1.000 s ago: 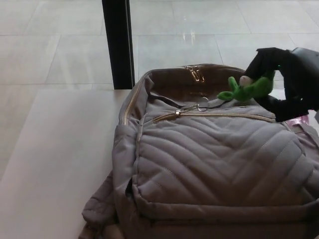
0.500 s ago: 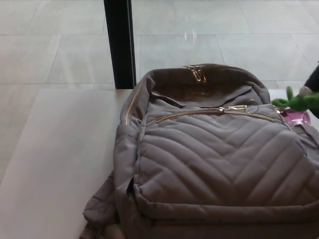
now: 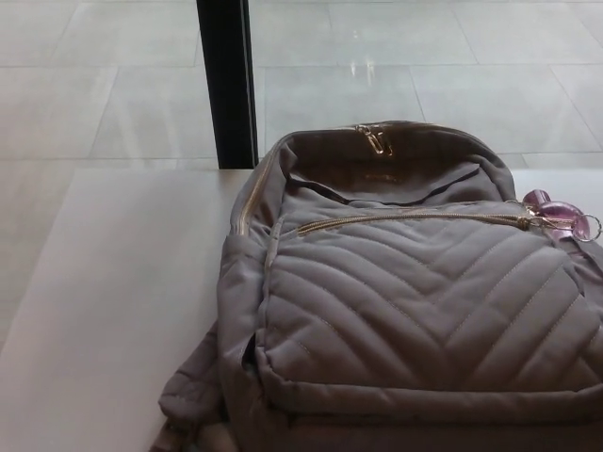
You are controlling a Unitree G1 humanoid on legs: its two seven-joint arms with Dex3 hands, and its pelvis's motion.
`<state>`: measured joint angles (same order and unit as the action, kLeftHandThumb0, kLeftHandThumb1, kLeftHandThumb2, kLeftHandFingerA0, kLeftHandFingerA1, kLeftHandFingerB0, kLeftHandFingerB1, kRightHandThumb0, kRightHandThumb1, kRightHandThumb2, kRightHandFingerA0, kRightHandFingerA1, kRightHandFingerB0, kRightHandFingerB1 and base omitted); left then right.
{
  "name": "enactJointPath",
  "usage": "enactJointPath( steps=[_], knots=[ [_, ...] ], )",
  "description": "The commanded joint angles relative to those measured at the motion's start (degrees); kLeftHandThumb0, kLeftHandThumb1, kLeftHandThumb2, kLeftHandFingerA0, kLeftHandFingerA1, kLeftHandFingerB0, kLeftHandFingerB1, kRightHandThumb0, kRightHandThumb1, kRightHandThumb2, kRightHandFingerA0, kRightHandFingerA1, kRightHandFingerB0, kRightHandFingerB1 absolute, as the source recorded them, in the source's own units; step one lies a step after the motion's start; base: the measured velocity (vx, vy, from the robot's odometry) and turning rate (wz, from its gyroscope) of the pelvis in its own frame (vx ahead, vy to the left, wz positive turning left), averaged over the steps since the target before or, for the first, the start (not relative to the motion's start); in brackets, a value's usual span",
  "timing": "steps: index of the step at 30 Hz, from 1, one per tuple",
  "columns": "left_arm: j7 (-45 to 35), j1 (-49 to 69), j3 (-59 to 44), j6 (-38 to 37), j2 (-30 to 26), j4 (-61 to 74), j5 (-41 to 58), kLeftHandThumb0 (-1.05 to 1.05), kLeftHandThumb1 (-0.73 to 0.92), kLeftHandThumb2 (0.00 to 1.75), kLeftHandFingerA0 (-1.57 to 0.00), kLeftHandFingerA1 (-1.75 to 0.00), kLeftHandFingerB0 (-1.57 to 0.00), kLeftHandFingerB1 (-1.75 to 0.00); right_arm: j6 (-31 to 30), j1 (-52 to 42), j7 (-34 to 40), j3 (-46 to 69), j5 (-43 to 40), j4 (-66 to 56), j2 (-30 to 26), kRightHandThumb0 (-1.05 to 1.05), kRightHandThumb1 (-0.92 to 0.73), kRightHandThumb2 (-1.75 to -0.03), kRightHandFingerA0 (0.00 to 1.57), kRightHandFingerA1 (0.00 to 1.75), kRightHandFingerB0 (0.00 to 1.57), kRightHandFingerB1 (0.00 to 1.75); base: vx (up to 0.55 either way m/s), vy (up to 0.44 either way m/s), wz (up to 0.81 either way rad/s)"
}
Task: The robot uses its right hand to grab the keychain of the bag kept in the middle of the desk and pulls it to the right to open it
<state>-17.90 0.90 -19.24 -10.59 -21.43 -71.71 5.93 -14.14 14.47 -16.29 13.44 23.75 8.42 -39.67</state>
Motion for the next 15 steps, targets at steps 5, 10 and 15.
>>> enactJointPath(
  steps=[5,10,15],
  knots=[
    [-0.54,0.56,-0.17,0.63,-0.81,-0.18,0.8,-0.82,0.78,1.18,-0.56,-0.65,-0.42,-0.56,-0.63,-3.15,-3.84,3.6,-9.83,-2.97,2.26,-0.26,-0.77,-0.64,0.85,1.26,0.69,0.54,0.0,0.0,0.0],
    [-0.93,0.45,-0.64,1.25,-0.76,-0.18,1.22,-0.84,0.79,1.19,-0.56,-0.65,-0.4,-0.55,-0.66,-5.83,-10.32,3.02,-12.81,-4.45,-0.46,-0.81,-0.46,-0.77,0.0,0.03,0.0,0.0,0.0,0.0,0.0],
    [-0.79,0.46,-0.52,1.2,-0.79,0.0,0.91,-0.9,0.92,0.8,-0.6,-0.58,-0.46,-0.46,0.84,-6.86,-14.87,6.11,-18.15,-0.55,-2.73,-0.82,-0.44,-0.7,0.0,0.0,0.0,0.0,0.0,0.0,0.0]
  ],
)
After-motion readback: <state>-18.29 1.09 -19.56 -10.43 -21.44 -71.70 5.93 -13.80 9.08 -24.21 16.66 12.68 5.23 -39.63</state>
